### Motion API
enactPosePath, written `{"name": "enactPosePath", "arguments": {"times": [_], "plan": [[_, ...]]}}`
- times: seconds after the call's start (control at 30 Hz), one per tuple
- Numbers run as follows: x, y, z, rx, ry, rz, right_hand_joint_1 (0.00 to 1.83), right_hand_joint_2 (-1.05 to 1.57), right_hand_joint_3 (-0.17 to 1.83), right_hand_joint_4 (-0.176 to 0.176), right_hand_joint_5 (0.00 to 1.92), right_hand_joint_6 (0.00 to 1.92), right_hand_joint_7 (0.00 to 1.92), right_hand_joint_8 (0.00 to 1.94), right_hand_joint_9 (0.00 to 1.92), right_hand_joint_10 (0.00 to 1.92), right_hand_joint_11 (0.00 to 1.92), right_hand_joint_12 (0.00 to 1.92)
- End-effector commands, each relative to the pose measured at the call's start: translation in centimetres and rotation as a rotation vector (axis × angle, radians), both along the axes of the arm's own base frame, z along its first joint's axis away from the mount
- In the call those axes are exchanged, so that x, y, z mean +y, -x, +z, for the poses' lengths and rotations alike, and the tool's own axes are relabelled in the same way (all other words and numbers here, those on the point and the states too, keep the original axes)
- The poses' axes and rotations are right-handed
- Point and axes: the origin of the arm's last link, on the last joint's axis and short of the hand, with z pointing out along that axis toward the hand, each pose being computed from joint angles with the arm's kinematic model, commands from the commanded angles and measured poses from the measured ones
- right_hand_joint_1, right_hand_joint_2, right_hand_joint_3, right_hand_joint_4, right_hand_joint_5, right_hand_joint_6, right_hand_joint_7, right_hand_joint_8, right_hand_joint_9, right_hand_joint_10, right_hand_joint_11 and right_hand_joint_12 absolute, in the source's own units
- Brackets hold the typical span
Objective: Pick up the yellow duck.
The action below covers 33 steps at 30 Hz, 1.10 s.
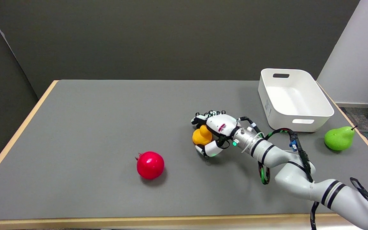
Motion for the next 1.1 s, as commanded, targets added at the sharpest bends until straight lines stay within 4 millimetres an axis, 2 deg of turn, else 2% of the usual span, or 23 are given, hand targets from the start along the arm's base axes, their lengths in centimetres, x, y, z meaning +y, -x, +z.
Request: {"name": "enactPosePath", "arguments": {"times": [0.03,0.1,0.2,0.3,0.37,0.43,0.53,0.57,0.63,0.7,0.8,0.87,0.97,1.1], "plan": [[0.1,-0.2,0.6,0.011,-0.024,0.060,1.17,1.22,0.18,-0.167,0.46,1.64,0.81,1.40,0.70,1.28,0.57,1.69],[0.1,-0.3,0.6,0.013,-0.029,0.066,1.17,1.26,0.10,-0.176,0.47,1.61,0.81,1.43,0.76,1.27,0.64,1.67],[0.1,-0.4,0.6,0.012,-0.034,0.075,1.18,1.25,0.10,-0.176,0.48,1.60,0.82,1.41,0.78,1.26,0.67,1.66],[0.1,-0.5,0.7,0.015,-0.034,0.076,1.17,1.27,0.06,-0.163,0.49,1.60,0.82,1.41,0.80,1.24,0.73,1.65],[0.1,-0.7,0.8,0.017,-0.037,0.080,1.32,1.22,0.10,-0.175,0.49,1.57,0.84,1.38,0.66,1.50,0.66,1.74],[0.1,-1.1,0.9,0.019,-0.039,0.092,1.33,1.22,0.11,-0.176,0.48,1.57,0.84,1.39,0.65,1.51,0.64,1.76],[-0.2,-2.8,1.5,0.023,-0.038,0.145,1.33,1.18,0.18,-0.176,0.46,1.55,0.79,1.39,0.74,1.53,0.69,1.77],[-0.5,-4.0,1.8,0.021,-0.032,0.181,1.33,1.18,0.18,-0.176,0.46,1.55,0.79,1.39,0.74,1.53,0.69,1.77],[-0.8,-6.3,2.9,0.017,-0.008,0.247,1.33,1.18,0.18,-0.176,0.46,1.54,0.80,1.39,0.74,1.53,0.69,1.77],[-1.1,-9.4,4.7,0.007,0.034,0.335,1.34,1.17,0.19,-0.176,0.47,1.53,0.80,1.38,0.75,1.52,0.68,1.76],[-1.2,-13.0,7.0,0.020,0.091,0.432,1.34,1.16,0.19,-0.176,0.48,1.52,0.81,1.36,0.76,1.52,0.68,1.76],[-1.0,-15.5,9.4,0.031,0.159,0.493,1.34,1.19,0.12,-0.176,0.50,1.50,0.82,1.34,0.77,1.50,0.67,1.70],[-0.6,-17.6,12.5,0.018,0.256,0.543,1.34,1.18,0.14,-0.176,0.50,1.50,0.82,1.34,0.77,1.50,0.68,1.72],[0.1,-19.1,17.4,-0.045,0.409,0.565,1.34,1.16,0.20,-0.176,0.49,1.51,0.82,1.35,0.76,1.52,0.70,1.77]]}}
